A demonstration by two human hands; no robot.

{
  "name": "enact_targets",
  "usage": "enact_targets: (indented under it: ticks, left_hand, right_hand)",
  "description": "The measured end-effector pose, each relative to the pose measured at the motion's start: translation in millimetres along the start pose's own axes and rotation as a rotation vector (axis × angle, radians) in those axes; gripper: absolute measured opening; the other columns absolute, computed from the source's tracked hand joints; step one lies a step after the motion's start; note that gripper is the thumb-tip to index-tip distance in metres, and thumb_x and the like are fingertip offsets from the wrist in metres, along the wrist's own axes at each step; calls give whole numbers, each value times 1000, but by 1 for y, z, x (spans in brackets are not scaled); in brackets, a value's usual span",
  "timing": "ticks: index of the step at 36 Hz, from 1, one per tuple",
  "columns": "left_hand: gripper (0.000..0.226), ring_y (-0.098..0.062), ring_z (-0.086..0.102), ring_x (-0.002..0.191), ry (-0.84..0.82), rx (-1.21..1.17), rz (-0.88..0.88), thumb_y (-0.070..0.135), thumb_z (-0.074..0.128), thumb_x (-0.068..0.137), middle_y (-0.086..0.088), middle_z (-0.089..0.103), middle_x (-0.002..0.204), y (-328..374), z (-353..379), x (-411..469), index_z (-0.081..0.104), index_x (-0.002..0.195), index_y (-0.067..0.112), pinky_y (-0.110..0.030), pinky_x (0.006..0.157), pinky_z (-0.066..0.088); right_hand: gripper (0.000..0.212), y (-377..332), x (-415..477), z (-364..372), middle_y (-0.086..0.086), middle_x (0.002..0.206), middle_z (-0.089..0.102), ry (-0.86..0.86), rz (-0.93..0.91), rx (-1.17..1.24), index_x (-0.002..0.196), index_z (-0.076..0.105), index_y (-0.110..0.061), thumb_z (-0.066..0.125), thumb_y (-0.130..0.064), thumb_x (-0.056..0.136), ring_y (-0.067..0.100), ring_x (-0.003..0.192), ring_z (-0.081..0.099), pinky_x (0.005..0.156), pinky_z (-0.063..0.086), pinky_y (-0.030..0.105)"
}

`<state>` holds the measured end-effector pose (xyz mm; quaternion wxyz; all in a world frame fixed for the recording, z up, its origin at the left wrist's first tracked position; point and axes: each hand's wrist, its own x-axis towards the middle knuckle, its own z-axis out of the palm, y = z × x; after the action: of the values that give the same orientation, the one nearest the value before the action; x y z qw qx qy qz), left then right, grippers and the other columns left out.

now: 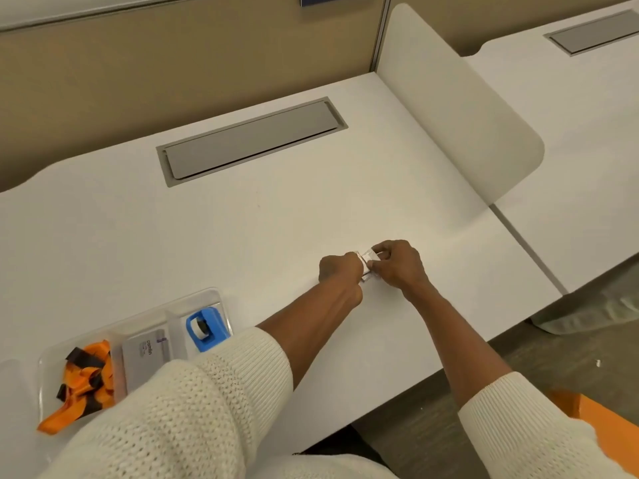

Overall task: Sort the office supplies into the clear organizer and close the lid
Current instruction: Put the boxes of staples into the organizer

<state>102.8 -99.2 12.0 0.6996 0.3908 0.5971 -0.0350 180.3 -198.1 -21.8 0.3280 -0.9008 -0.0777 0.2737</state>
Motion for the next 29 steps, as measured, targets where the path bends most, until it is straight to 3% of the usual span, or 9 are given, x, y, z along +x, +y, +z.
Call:
enact_targets:
  ticks: [3, 6, 9, 12, 14, 17, 22, 27, 29]
  left_hand:
    - [24, -28, 68, 81, 16, 27, 5, 1, 65, 86, -20, 76, 112, -4, 2, 6, 74, 109, 0, -36, 72, 53]
    - [25, -27, 72, 84, 55, 90, 49, -3, 66, 85, -19, 75, 111, -6, 5, 6, 74, 109, -2, -33, 68, 57]
    - [24, -28, 76, 88, 92, 197, 112, -5, 67, 83, -17, 76, 107, -4, 1, 2, 75, 104, 0, -32, 66, 61]
    - [17, -27, 73, 92, 118, 268, 205, 3, 73, 84, -11, 75, 109, -5, -10, -1, 76, 100, 7, -34, 73, 62]
    - [9, -26, 72, 96, 133, 294, 269, 12, 79, 84, -4, 74, 105, -6, -20, 0, 73, 89, 17, -34, 80, 63]
    - [23, -22, 71, 97, 122, 325, 345, 21, 84, 82, 4, 70, 95, -8, -37, -1, 62, 77, 24, -32, 78, 60]
    - [26, -21, 70, 102, 152, 424, 456, 27, 79, 86, 1, 75, 108, -8, -80, -14, 65, 108, 26, -35, 85, 58]
    - [24, -21, 73, 88, 137, 418, 589, 25, 79, 90, 3, 73, 82, -7, -143, -39, 73, 113, 27, -42, 85, 62]
    - [31, -19, 73, 84, 154, 410, 621, 23, 81, 90, 3, 72, 82, -9, -172, -47, 74, 119, 26, -43, 84, 64]
  right_hand:
    - [24, 5, 2, -2, 7, 91, 78, -27, 65, 130, 98, 75, -15, 81, -10, 75, 27, 83, 77, 85, 63, 48]
    - [28, 11, 1, -4, 14, 94, 77, -53, 94, 278, 97, 70, -11, 84, -4, 74, 30, 81, 78, 75, 66, 47]
    - [34, 14, -3, -7, 18, 95, 77, -75, 85, 384, 102, 69, -9, 86, -3, 74, 26, 77, 77, 64, 64, 36]
    - [36, 12, -10, -8, 18, 92, 78, -100, 87, 484, 104, 69, -7, 88, -3, 73, 23, 71, 77, 59, 60, 29]
    - [37, 10, -16, -6, 16, 93, 77, -117, 78, 526, 106, 69, -7, 87, -2, 74, 26, 77, 77, 63, 61, 32]
    - [38, 2, -27, 1, 17, 96, 75, -162, 63, 575, 111, 68, -5, 85, 0, 77, 29, 85, 74, 81, 63, 43]
    - [30, -21, -57, 18, 13, 96, 79, -250, -52, 597, 109, 73, -13, 81, -3, 83, 29, 90, 75, 90, 60, 44]
    - [34, -56, -85, 40, 17, 103, 78, -443, -153, 610, 116, 75, -21, 78, -5, 86, 36, 99, 75, 92, 60, 47]
    - [36, -72, -99, 55, 17, 101, 78, -497, -195, 580, 118, 74, -22, 77, -4, 86, 36, 97, 75, 91, 60, 47]
